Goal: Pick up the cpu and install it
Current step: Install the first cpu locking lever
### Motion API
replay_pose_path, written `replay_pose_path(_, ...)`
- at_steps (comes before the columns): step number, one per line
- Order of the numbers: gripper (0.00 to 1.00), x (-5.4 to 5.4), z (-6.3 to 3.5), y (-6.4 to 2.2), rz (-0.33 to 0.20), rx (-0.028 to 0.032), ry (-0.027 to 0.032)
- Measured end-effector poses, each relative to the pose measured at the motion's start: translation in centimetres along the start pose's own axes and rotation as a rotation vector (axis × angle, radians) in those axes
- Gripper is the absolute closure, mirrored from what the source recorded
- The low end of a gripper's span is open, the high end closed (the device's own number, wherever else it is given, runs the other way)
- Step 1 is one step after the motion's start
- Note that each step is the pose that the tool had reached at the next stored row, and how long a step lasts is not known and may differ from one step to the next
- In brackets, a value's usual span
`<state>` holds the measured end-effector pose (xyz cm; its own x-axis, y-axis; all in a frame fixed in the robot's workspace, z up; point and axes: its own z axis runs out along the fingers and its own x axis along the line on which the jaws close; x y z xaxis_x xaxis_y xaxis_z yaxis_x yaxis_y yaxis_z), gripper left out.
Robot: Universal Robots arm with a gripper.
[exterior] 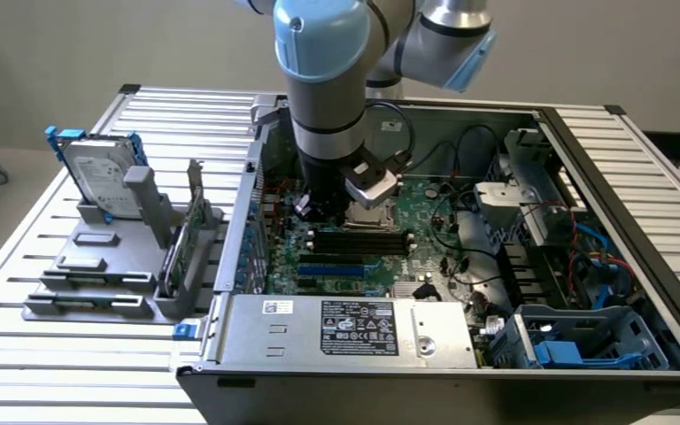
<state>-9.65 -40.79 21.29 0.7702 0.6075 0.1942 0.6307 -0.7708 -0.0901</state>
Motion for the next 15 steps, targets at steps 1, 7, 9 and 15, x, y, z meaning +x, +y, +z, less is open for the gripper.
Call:
replay_pose_path(1,0.89,0.0,0.05,-0.02,0.0,-0.0001,-0.0001)
replay_pose_path(7,0.89,0.0,0.43,-0.2,0.0,0.0,-0.0001)
replay_pose_path(9,0.89,0.0,0.63,-0.28,0.0,0.0,0.0002)
replay_pose_path(15,0.89,0.1,1.14,-0.48,0.0,-0.0002,0.0001)
